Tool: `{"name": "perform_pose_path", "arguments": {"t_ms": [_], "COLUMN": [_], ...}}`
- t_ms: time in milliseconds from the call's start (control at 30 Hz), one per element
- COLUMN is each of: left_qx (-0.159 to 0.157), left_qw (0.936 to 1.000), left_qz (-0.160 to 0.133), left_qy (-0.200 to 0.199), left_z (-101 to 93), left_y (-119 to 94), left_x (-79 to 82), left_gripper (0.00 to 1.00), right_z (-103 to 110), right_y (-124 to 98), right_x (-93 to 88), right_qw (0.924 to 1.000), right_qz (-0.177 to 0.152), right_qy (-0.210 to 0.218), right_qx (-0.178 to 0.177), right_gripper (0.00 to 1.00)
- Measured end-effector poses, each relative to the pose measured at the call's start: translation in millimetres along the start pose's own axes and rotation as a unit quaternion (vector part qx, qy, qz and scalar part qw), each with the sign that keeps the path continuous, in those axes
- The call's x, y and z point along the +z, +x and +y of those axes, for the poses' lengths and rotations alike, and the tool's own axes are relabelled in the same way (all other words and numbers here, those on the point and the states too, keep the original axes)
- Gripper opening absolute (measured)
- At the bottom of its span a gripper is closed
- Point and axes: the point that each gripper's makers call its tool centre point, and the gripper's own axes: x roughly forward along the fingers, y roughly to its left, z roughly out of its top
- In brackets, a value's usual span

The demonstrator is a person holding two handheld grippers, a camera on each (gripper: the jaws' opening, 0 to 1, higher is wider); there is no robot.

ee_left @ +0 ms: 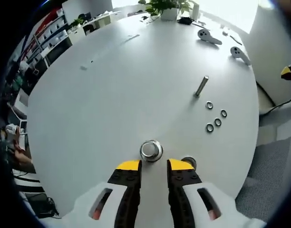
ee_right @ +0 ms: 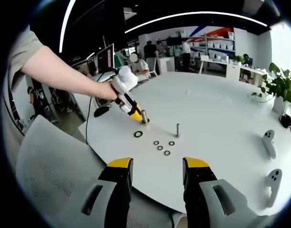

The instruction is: Place the washer onto the threaded stud by aligning its center hole with the stud, sliding it down to the base, and recovering from edge contact or off-axis alignment until the washer reaches the visible bottom stop.

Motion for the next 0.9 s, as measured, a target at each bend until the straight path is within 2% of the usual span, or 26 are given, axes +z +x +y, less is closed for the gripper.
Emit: {"name": "perform_pose_path", "arguments": {"t_ms": [467, 667, 900], "left_qx": [-0.001, -0.010, -0.014], "left_qw": [1.0000, 0.9999, 0.9998], "left_qz": [-0.002, 0.004, 0.002], "left_qy": [-0.006, 0.001, 0.011], "left_z": [-10.3, -21.5, -37.4], "left_y": [-8, -4, -5], "left_x": [-10.8, -14.5, -10.2], "left_gripper": [0.25, 0.26, 0.29], "right_z": [4, 6, 7], "right_y": [1, 2, 2], "right_x": [-2.2, -1.1, -0.5], "right_qw": [0.9999, 0.9999, 0.9998], "right_qz": [0.004, 0.002, 0.000], "right_qy": [0.000, -0.004, -0.003], "right_qx": [0.011, 0.016, 0.020], "right_gripper": [0.44, 0.44, 0.44]}}
